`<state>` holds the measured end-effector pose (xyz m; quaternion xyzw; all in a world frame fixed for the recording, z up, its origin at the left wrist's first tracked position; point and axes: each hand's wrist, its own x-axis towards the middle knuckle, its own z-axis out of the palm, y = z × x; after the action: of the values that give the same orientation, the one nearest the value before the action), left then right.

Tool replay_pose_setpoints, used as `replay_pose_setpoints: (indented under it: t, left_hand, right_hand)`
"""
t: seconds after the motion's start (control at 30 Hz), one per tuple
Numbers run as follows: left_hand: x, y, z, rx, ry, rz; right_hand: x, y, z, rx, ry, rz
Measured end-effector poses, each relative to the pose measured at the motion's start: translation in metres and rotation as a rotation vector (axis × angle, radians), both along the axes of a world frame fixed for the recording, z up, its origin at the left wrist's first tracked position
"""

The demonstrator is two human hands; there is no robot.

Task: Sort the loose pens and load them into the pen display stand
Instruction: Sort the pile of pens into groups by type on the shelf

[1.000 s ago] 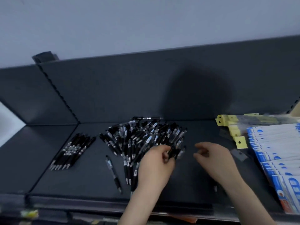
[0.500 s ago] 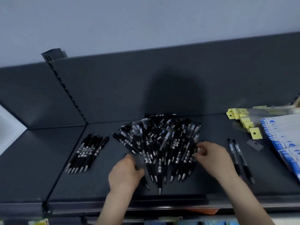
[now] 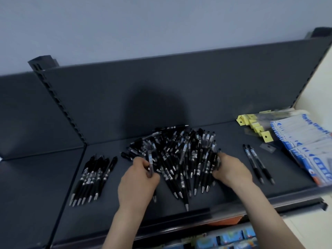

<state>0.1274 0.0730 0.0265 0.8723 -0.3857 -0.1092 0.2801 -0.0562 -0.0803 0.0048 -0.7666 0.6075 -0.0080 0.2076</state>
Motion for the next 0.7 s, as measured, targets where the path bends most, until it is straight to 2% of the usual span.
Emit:
replay_pose_setpoints:
  t: [0.27,0.5,0.7]
  left_hand:
    - [-0.011,-0.003,0.004,-0.047,0.082,-0.088]
    - [-0.02,-0.003,0.003,-0.064,0.11,-0.118]
    - [-0.031,-0.008,-0.001,-0.072,0.135,-0.129]
  right_hand:
    - [0.007,0.005,0.003,0.074,-0.027,-0.101]
    - [0.001,0.007,-0.002,-0.095,0.082,-0.089]
    - [-0.001,0.0,-0.007,-0.114,0.01,-0.111]
